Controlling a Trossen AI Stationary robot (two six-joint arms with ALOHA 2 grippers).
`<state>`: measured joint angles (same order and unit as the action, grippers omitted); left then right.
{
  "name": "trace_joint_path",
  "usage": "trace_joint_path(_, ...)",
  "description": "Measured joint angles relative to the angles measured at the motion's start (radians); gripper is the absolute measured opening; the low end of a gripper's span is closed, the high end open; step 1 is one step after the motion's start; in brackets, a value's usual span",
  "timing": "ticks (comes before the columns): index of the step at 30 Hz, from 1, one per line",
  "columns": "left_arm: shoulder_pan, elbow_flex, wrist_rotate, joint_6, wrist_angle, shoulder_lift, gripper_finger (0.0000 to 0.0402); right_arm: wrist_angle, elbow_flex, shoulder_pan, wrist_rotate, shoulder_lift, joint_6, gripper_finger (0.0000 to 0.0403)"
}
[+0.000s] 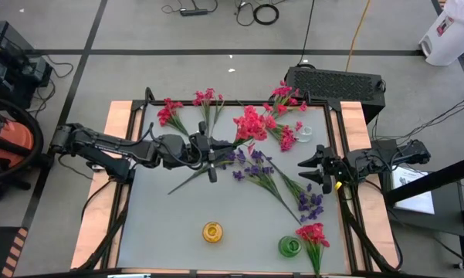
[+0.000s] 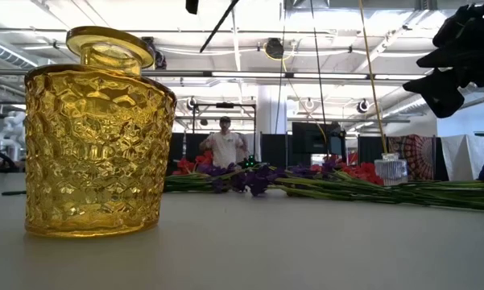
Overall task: Sort flowers into vase by color
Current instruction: Put the bottom left red flower into the transparent vase
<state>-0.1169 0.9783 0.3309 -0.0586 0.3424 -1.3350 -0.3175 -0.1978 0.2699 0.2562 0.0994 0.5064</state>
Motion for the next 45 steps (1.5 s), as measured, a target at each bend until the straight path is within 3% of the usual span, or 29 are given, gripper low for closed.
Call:
trace_joint_path(5,0.0,0.0,0.001,0.0,0.0,0.0,0.0028,0.048,0.0,-0.001,0.023,0.0,-0.04,0.0203)
trace_joint_path(19,0.0,0.0,0.002,-0.001,0.068,0.0,0.0028,0.456,0.0,-0.001,0.03,0.033,-0.268,0.0203)
trace_joint_path(34,0.0,0.0,-0.042,0.0,0.097,-0.001,0.0028,0.944,0.0,-0.001,0.027,0.38,-0.4,0.0203)
trace_joint_path(45,0.0,0.0,-0.049,0.0,0.166,-0.097,0.0028,1.067,-0.044,-0.001,0.026,0.565,-0.421,0.0203)
